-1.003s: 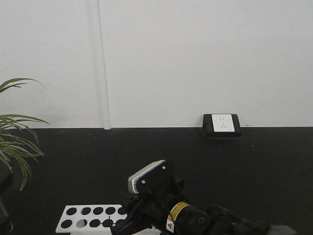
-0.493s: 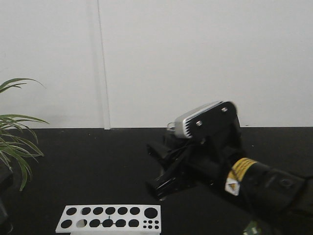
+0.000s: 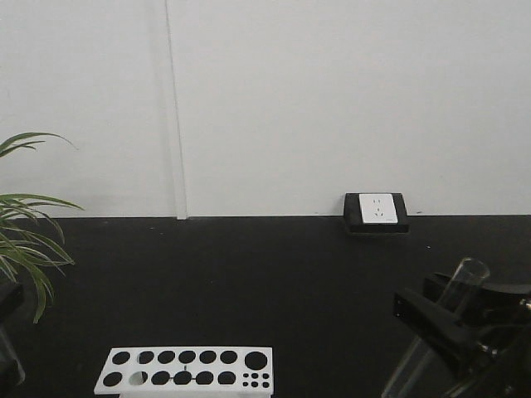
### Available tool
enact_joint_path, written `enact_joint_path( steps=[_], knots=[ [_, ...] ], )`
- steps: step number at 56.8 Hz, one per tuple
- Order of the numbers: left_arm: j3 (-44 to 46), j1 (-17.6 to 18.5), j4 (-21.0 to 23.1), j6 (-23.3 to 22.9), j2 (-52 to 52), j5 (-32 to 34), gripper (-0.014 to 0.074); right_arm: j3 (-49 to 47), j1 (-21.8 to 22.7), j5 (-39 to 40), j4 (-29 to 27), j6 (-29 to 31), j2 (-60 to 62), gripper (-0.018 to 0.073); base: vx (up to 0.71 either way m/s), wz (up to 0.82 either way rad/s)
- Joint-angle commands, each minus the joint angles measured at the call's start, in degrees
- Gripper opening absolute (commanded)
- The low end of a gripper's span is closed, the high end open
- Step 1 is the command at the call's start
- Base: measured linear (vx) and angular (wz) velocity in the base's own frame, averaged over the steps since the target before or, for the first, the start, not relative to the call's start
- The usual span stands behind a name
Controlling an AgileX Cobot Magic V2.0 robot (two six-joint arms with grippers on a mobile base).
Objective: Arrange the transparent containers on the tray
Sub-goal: 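Raise both held tubes clear of the rack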
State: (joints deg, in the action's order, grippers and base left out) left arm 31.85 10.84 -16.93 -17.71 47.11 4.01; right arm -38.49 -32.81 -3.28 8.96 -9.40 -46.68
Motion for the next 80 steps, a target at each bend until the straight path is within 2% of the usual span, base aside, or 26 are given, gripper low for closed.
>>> enact_joint_path(
  steps=[1, 80],
  knots=[
    [1.6, 0.3, 0.5, -0.1, -0.7, 4.9, 0.0062, -1.7, 0.4, 4.0, 0.5, 0.3, 1.6, -0.0011, 0.0, 0.0],
    [1.6, 0.3, 0.5, -0.1, -0.6, 4.1, 0.0062, -1.7, 0.4, 3.7, 0.5, 0.3, 2.1, -0.0011, 0.0, 0.0]
  ],
)
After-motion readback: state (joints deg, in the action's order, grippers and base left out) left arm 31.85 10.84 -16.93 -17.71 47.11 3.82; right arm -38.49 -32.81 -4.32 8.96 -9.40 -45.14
